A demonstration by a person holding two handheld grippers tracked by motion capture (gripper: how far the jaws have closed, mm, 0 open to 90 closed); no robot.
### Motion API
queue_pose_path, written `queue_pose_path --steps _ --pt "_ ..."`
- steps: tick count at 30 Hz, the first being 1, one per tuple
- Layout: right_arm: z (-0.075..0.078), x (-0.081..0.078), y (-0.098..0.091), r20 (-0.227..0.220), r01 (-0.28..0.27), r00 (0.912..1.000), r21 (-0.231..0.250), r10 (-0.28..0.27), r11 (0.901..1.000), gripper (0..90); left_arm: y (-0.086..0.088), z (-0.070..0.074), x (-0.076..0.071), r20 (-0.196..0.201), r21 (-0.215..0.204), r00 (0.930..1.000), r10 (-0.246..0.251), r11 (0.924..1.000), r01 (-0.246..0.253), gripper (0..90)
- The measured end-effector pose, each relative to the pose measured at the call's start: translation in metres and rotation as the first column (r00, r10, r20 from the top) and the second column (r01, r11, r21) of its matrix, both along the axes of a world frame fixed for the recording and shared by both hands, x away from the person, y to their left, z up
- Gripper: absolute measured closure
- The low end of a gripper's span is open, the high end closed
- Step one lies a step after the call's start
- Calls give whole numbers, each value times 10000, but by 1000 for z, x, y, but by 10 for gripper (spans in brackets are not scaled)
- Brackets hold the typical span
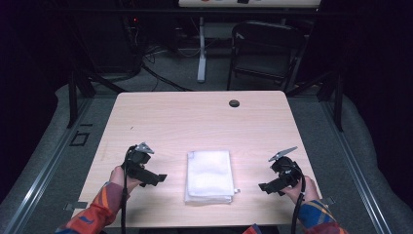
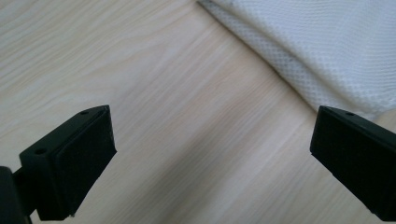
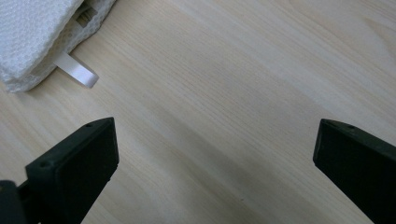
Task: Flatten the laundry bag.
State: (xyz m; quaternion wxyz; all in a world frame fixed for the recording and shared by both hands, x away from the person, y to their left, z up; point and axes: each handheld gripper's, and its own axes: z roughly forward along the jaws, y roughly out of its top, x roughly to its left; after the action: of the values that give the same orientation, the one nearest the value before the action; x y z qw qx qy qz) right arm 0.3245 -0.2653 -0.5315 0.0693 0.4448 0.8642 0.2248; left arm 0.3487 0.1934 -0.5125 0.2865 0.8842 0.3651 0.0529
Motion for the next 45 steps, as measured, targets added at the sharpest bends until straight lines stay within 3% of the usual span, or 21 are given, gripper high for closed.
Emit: queue_pose_path --steps 5,9,15,22,23,27,35,39,45 --pt "-1 0 1 -94 -107 9999 -24 107 9999 0 -15 3 -3 102 40 9986 -512 9987 512 0" --pt "-2 0 2 -67 -6 10000 196 8 9998 0 -20 3 -4 89 26 9982 -595 9982 594 0" --pt "-1 1 2 -142 -150 9998 104 151 9998 0 -28 3 -6 146 91 9963 -849 9964 847 0" --pt "0 1 2 -200 -221 9995 128 224 9997 0 -42 3 -9 180 10 9906 -1358 9907 1358 0" --pt "-1 1 3 -236 -191 9995 337 199 9993 0 -43 3 -9 176 58 9895 -1437 9896 1437 0" --pt "-1 2 2 -268 -249 9993 95 251 9996 0 -49 2 -11 199 31 9875 -1562 9877 1561 0" --pt "-1 1 4 -311 -228 9992 461 242 9987 0 -65 0 -15 250 181 9766 -2136 9768 2132 0" --pt "0 1 5 -310 -257 9992 298 266 9992 0 -71 -1 -16 252 220 9728 -2303 9730 2298 0" --pt "1 0 6 -166 -319 9993 376 325 9988 12 -83 -4 -20 242 337 9556 -2937 9556 2929 11"
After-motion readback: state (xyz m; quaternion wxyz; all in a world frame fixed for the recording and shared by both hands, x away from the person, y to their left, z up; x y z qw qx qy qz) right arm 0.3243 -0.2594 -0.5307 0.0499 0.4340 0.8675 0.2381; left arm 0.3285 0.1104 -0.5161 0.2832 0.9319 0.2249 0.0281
